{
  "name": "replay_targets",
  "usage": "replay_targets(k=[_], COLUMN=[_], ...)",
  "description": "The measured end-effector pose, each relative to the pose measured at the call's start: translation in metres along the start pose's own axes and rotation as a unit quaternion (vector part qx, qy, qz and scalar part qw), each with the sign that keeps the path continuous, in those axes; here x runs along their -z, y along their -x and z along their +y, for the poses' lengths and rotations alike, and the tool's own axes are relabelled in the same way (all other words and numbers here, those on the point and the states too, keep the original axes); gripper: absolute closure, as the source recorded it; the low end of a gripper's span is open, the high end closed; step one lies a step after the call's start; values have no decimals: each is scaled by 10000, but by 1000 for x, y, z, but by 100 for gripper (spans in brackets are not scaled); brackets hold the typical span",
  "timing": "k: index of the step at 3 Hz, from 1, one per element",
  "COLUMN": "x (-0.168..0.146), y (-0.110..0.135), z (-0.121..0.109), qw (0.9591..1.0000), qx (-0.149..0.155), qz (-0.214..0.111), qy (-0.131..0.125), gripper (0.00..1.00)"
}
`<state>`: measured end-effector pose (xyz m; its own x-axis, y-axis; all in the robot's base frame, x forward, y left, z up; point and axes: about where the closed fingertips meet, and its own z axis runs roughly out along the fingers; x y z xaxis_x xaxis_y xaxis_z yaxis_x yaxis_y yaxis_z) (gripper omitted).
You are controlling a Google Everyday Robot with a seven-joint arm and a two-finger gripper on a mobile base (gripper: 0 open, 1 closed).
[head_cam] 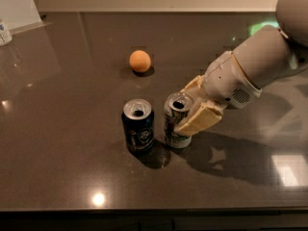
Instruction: Move 7up can near pepsi can
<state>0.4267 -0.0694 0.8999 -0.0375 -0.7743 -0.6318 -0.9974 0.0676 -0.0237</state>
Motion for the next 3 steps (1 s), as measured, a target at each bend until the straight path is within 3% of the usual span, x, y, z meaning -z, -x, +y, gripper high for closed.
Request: replay_targets(k=[1,2,3], x=[0,-1,-1], y=[4,5,5], z=[-2,-2,-1], qw=[9999,9999,9999], qx=[-7,9,10], qz=[-39,-34,-34], qy=[-117,-108,-107], gripper=[12,0,0])
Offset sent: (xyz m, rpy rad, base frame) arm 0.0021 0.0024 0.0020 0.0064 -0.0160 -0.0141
